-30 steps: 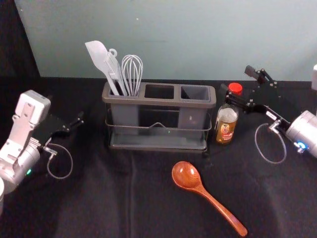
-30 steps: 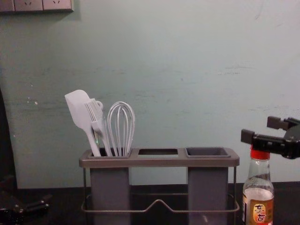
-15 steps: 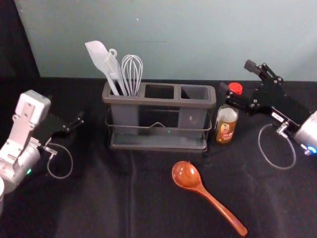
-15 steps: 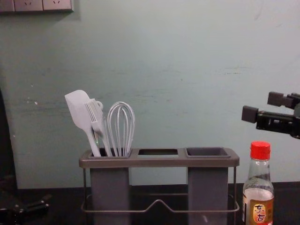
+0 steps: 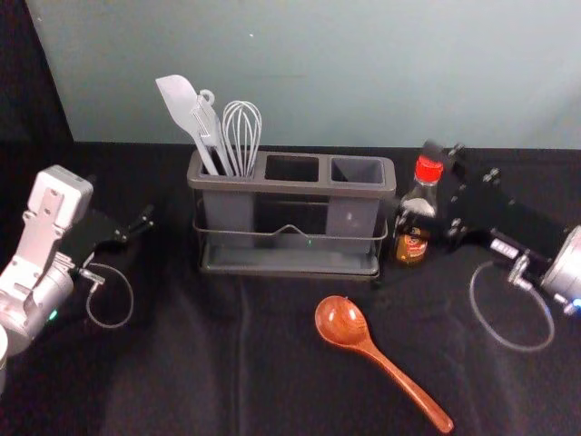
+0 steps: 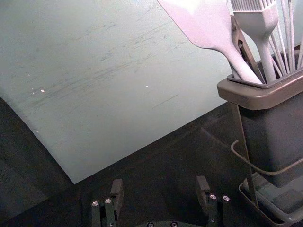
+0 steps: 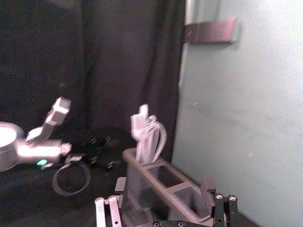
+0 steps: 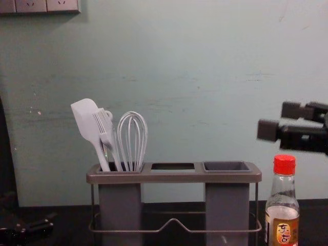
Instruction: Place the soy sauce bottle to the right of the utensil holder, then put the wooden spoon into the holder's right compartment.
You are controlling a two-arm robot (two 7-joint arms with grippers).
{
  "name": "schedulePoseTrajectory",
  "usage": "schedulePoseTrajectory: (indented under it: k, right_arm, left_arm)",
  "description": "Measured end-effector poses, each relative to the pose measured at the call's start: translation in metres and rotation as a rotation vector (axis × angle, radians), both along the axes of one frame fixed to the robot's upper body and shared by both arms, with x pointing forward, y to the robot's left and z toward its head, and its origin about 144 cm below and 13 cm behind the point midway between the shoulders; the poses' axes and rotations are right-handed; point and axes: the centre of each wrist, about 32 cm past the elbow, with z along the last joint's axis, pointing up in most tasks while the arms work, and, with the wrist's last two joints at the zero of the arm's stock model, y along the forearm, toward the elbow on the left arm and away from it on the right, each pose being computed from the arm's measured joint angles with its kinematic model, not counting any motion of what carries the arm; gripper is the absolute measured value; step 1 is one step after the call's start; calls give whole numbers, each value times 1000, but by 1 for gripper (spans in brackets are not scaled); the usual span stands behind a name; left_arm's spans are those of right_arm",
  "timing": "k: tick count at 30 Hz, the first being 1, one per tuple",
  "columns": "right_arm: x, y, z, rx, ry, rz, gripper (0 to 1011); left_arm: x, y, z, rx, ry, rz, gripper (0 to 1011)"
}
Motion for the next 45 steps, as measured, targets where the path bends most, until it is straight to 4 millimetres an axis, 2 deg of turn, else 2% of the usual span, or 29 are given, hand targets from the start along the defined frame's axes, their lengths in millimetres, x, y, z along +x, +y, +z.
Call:
schedulePoseTrajectory:
  k: [7,16,27,37,45]
  right_arm:
    - [-13,21,3,-67,98,31,1000]
    - [-17,44,5,-157,250,-18,1000]
    - [-3,76,9,-277,506,-92,1000]
    - [7,92,-5,-334,627,-128,1000]
    - [10,96,-15,-366,668,-159,1000]
  left_arm:
    - [0,0,0,0,0,0,1005]
    - [0,0,0,0,0,0,1005]
    - [0,0,0,0,0,0,1005]
    - [0,0,0,0,0,0,1005]
    - [0,0,0,0,0,0,1005]
